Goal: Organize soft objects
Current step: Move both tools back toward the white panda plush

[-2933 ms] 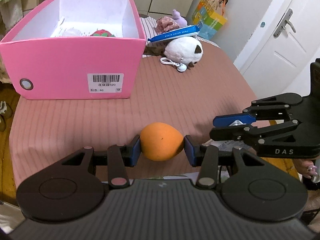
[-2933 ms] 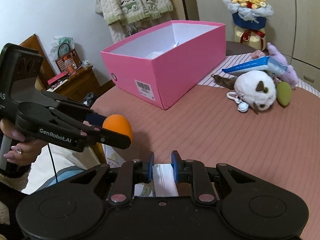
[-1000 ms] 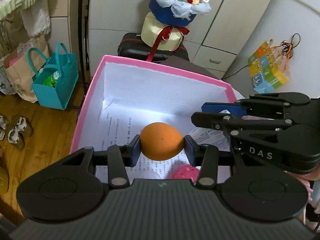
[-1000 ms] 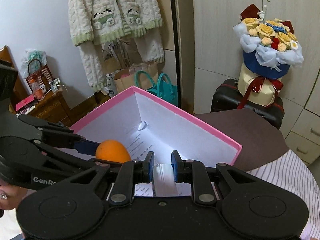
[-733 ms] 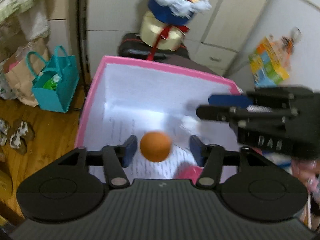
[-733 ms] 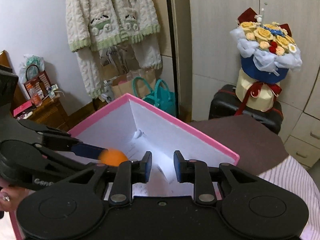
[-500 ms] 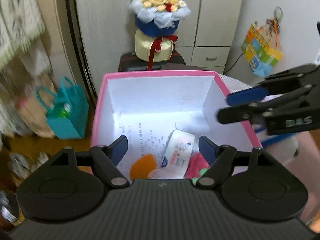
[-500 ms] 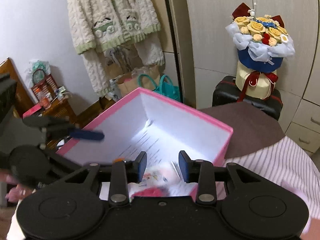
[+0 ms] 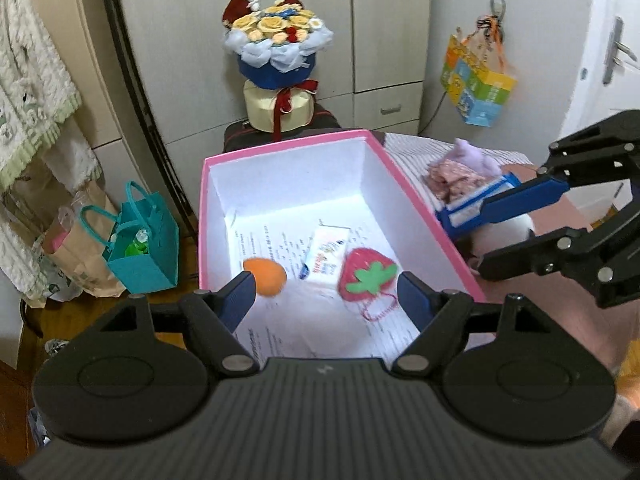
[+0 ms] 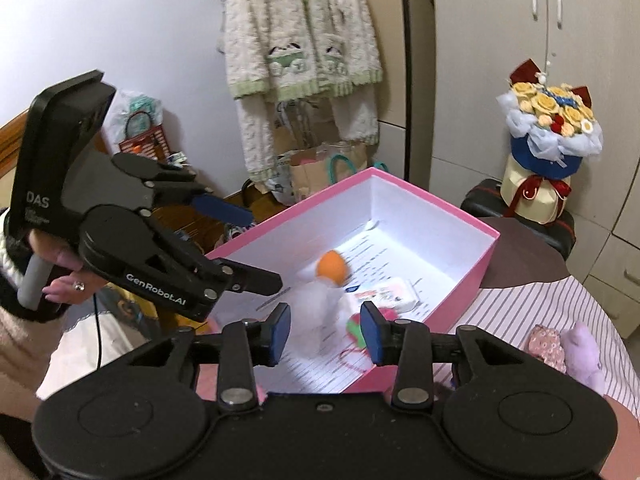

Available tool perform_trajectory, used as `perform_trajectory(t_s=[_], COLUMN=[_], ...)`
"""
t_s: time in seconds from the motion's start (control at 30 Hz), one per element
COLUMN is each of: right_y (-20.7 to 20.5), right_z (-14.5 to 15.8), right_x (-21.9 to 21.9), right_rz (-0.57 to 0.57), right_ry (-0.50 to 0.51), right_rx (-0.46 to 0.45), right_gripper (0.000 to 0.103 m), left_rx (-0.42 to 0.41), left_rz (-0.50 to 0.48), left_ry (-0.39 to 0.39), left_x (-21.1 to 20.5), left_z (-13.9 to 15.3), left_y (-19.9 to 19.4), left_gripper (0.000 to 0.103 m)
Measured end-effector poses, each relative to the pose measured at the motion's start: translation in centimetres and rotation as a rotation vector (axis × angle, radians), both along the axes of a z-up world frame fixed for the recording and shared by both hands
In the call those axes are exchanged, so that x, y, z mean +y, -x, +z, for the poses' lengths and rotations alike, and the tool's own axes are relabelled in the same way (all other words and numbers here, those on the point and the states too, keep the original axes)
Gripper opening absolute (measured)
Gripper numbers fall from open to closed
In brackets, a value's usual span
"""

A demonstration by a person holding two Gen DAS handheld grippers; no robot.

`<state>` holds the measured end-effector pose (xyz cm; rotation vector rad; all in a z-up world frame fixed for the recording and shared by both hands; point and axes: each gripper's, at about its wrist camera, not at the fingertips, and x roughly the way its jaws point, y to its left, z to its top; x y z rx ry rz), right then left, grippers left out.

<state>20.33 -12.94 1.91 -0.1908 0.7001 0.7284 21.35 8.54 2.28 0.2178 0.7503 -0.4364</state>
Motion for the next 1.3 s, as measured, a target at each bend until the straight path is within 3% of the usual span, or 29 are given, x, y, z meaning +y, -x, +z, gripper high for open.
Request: perform_trajectory(t_s=[0.33,0.8,0.87,1.07,1.3], right_y=[4.8,9.6,10.2,10.1,9.0], right_z=[1.0,0.4,-0.4,-2.7,-4.5], right_x=[-1.4,-6.1,-7.5,-11.8,-15.4], right_rz=[0.021,-0.008,-0.023,-0.114,-0.203], right_ry=[0.03,-0.004,-0.022,-0.078,-0.065], right_rx=[-0.045,-0.09,-0.109,-0.092,-0.093], right_gripper=[0.048,0.051,0.057,0.058,0.061], left_rx=[-0.029,-0.042,-0.047,-0.024,0.019], left_rz=[-0.089,-0.214,-0.223,-0.254,-0.297], left_ry=[-0.013,-0.021,-0.011,0.042,0.133], left_x=[-1.4,-5.7,-6.7,-10.0,-13.4], left_z=[1.2,0.7,0.2,-2.2,-3.9], left_y=[5.3,9.5,9.7,9.0,7.8], left_gripper=[0.077,0.078,0.078,0.078,0.077])
